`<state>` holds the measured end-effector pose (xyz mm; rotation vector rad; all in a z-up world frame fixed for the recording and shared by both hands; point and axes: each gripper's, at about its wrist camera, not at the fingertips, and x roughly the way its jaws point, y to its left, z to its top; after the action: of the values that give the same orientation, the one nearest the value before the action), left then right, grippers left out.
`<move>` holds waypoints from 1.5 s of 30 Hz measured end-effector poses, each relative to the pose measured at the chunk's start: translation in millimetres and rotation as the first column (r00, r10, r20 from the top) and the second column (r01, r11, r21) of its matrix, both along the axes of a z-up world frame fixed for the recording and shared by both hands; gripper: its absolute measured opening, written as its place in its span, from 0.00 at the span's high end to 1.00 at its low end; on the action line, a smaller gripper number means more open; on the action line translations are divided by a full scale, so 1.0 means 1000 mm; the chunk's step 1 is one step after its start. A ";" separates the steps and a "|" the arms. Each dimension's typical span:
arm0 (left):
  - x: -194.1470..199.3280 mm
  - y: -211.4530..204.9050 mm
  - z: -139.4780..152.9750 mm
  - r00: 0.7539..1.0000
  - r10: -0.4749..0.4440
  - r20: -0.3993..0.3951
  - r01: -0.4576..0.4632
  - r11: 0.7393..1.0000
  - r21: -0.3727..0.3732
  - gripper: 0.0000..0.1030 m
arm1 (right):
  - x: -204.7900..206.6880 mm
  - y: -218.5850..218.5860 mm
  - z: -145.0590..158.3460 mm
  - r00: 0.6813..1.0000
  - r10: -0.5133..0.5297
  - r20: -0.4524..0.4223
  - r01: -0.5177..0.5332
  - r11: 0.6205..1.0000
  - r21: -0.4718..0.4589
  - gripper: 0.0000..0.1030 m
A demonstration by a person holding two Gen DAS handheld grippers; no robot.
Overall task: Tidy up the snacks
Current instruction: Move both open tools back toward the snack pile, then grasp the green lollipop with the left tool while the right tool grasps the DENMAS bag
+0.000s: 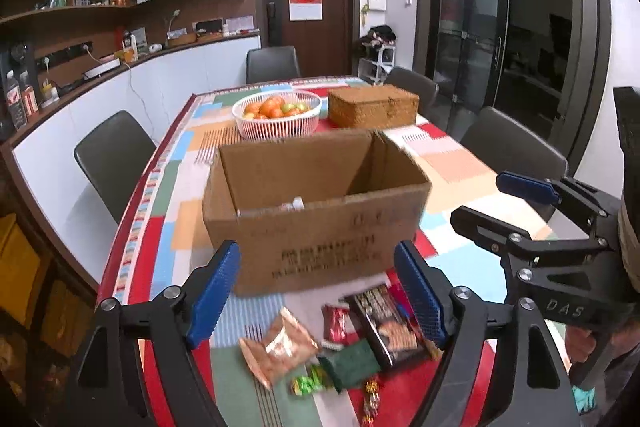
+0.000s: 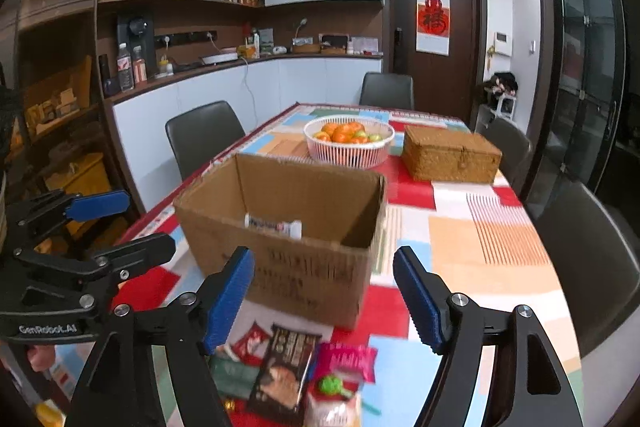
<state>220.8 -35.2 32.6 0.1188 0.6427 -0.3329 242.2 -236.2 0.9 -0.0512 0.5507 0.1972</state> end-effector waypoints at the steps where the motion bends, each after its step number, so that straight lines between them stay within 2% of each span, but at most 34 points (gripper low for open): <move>1: -0.003 0.000 -0.003 1.000 0.002 -0.004 -0.002 1.000 0.006 0.23 | -0.003 -0.001 -0.002 1.000 0.001 -0.011 -0.001 1.000 0.000 0.29; 6: -0.027 0.005 -0.021 0.999 0.028 -0.027 -0.026 0.998 0.058 0.23 | -0.019 -0.005 -0.021 0.997 -0.020 -0.074 0.019 1.000 -0.006 0.29; 10: -0.042 0.014 -0.034 0.997 0.038 -0.072 -0.034 0.998 0.059 0.23 | -0.030 -0.005 -0.036 0.991 -0.041 -0.125 0.039 0.999 -0.016 0.29; 15: -0.057 0.025 -0.050 0.991 0.097 -0.088 -0.088 0.991 0.105 0.23 | -0.042 0.002 -0.059 0.978 -0.041 -0.206 0.029 0.998 -0.062 0.29; 23: -0.050 0.035 -0.088 0.974 0.113 -0.194 -0.092 0.989 0.115 0.24 | -0.046 0.009 -0.093 0.949 -0.061 -0.308 0.034 0.995 -0.091 0.29; 25: -0.044 0.035 -0.098 0.968 0.115 -0.225 -0.091 0.989 0.117 0.33 | -0.041 0.007 -0.101 0.940 -0.082 -0.332 0.055 0.994 -0.092 0.29; 31: -0.026 0.034 -0.125 0.951 0.108 -0.289 -0.079 0.991 0.111 0.47 | -0.028 0.003 -0.120 0.921 -0.131 -0.366 0.097 0.989 -0.109 0.29; 37: -0.015 0.038 -0.143 0.936 0.099 -0.338 -0.080 0.994 0.071 0.57 | -0.021 0.002 -0.128 0.916 -0.175 -0.362 0.131 0.981 -0.144 0.30; 45: -0.001 0.035 -0.160 0.926 0.073 -0.371 -0.065 0.997 0.034 0.65 | -0.015 0.002 -0.134 0.912 -0.187 -0.366 0.136 0.977 -0.161 0.30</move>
<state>219.9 -0.6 -127.2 0.0525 1.0257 -0.2818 226.7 -233.9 -132.6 -0.0972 0.9523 0.0049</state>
